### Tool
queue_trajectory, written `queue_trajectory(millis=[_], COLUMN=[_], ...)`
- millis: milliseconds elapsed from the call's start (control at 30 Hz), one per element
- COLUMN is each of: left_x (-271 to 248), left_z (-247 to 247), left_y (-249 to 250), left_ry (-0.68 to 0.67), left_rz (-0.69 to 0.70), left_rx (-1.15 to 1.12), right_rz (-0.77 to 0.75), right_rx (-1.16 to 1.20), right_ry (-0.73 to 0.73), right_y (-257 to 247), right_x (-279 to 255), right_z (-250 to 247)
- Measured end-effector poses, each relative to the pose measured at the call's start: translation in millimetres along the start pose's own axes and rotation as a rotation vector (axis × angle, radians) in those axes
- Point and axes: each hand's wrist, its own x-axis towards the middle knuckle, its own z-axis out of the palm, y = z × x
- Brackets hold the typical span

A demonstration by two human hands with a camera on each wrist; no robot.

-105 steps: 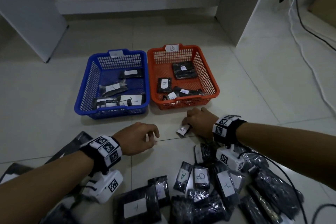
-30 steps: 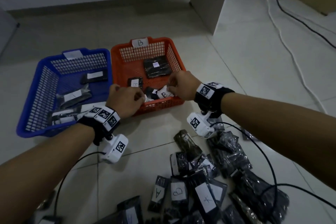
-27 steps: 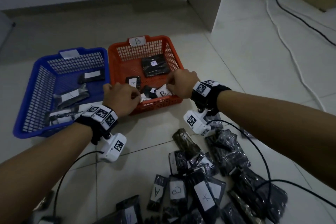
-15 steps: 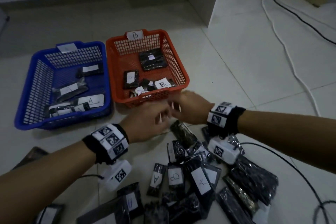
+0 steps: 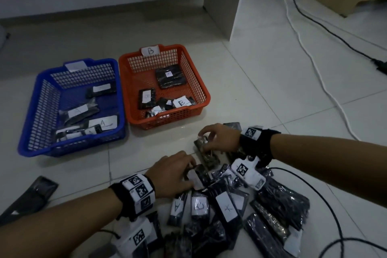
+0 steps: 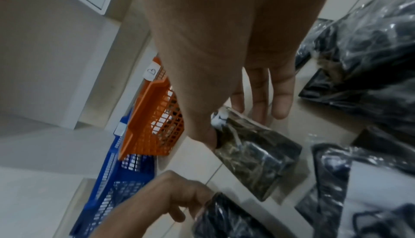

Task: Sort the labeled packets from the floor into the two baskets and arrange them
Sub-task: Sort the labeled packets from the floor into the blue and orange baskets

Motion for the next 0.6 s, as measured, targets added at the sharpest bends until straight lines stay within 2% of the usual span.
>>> queue_trajectory(millis=[100, 200, 267, 367, 467, 600], left_x=[-5.1, -12.7, -18.2, -26.3, -36.4, -50.4], left_z=[-10.1, -20.5, -25.0, -31.9, -40.1, -51.2], left_y=[-7.5, -20.7, -29.4, -36.4, -41.6, -45.6], left_ry=[0.026, 0.074, 0.095, 0.133, 0.178, 0.221], left_rz=[-0.053, -0.183, -0.26, -0.303, -0.326, -0.364], left_rx=[-0.23, -0.455, -0.539, -0.69, -0.82, -0.897], right_rz=[0.006, 0.054, 0.056, 0.031, 0.003, -0.098], right_rx=[0.215, 0.376, 0.463, 0.569, 0.593, 0.428], right_ry=[-0.061, -0.092, -0.096, -0.102, -0.114, -0.07], right_y=[-0.3, -4.0, -7.5, -11.3, -15.0, -27.0], right_x=[-1.8, -4.2, -5.0, -4.4, -1.8, -4.0], right_z=[-5.3, -8.5, -10.4, -9.9, -4.8, 0.9])
